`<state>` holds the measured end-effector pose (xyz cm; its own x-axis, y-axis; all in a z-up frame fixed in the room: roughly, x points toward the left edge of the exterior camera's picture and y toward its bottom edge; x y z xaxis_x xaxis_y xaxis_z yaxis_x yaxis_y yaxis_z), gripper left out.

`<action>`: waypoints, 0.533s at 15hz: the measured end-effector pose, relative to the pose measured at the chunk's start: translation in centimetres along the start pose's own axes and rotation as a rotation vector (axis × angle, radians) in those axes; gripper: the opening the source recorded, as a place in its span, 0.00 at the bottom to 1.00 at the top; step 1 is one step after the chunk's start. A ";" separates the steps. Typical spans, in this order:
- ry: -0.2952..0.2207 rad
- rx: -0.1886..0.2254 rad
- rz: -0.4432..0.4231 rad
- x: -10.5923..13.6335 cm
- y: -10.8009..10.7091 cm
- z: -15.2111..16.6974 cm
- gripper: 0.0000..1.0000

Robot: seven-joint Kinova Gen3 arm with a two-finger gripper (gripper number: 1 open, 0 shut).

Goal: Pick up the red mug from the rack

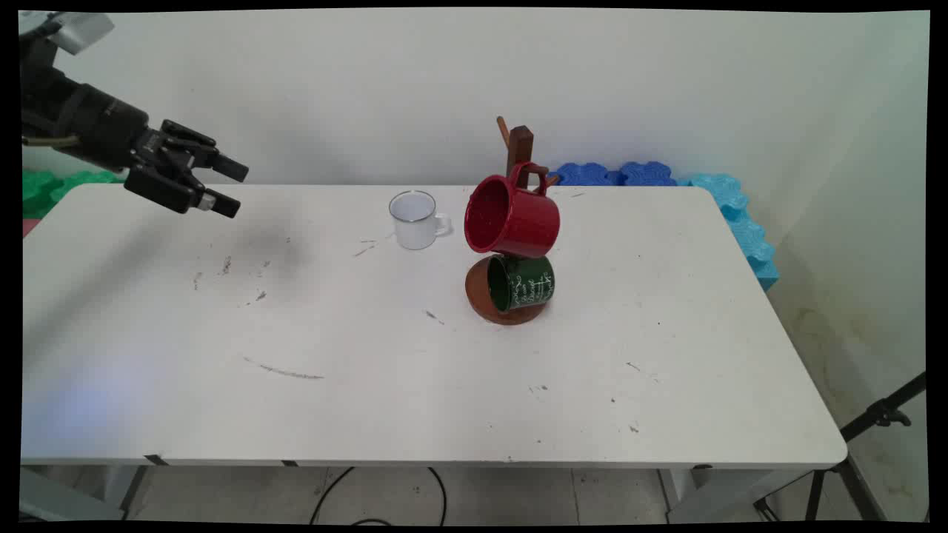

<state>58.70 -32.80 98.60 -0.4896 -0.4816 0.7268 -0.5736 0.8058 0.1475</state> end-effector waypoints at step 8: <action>-0.013 -0.002 0.012 0.4 -0.1 0.6 1.00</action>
<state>58.16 -33.28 98.41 -0.5047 -0.4764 0.7199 -0.5661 0.8123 0.1407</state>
